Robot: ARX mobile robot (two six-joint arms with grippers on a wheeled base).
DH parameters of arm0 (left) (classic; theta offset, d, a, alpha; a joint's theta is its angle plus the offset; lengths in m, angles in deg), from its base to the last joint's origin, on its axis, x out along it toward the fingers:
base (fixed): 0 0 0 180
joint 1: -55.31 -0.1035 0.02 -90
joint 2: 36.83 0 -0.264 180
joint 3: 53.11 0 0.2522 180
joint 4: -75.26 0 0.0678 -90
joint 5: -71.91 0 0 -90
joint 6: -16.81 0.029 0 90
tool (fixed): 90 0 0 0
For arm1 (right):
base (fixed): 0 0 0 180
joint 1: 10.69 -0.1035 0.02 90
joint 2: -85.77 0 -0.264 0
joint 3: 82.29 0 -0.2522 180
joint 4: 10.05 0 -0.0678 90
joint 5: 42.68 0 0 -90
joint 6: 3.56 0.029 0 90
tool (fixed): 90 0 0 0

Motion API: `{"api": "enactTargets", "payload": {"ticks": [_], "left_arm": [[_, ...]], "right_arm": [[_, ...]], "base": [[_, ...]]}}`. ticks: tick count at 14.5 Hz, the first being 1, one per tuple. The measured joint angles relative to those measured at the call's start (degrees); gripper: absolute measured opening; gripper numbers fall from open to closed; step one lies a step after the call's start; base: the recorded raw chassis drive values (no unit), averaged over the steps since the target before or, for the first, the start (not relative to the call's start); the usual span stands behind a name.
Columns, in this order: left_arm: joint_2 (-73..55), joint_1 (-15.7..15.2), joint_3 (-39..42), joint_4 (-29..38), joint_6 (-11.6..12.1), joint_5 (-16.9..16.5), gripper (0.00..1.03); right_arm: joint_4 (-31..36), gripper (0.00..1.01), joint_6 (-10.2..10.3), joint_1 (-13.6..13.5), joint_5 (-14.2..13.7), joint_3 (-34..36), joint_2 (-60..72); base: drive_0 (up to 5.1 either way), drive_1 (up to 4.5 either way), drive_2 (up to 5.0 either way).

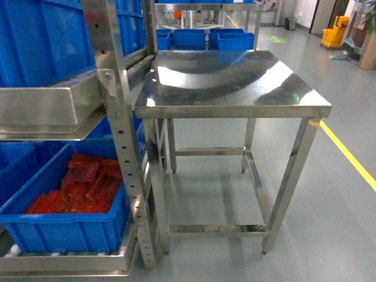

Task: Sort blue parts and orange caps into right shelf containers

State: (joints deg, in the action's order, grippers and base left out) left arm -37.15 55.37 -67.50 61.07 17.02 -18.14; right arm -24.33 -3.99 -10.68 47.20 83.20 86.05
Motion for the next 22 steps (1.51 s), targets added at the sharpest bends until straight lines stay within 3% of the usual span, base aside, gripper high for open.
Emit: {"api": "enactTargets", "payload": {"ticks": [22], "left_arm": [[0.0,0.0,0.0,-0.02,0.0,0.09,0.43]], "right_arm": [[0.17,0.44,0.0,0.0,0.13,0.0,0.0]], "base": [[-4.9,2.41,2.4]]}}
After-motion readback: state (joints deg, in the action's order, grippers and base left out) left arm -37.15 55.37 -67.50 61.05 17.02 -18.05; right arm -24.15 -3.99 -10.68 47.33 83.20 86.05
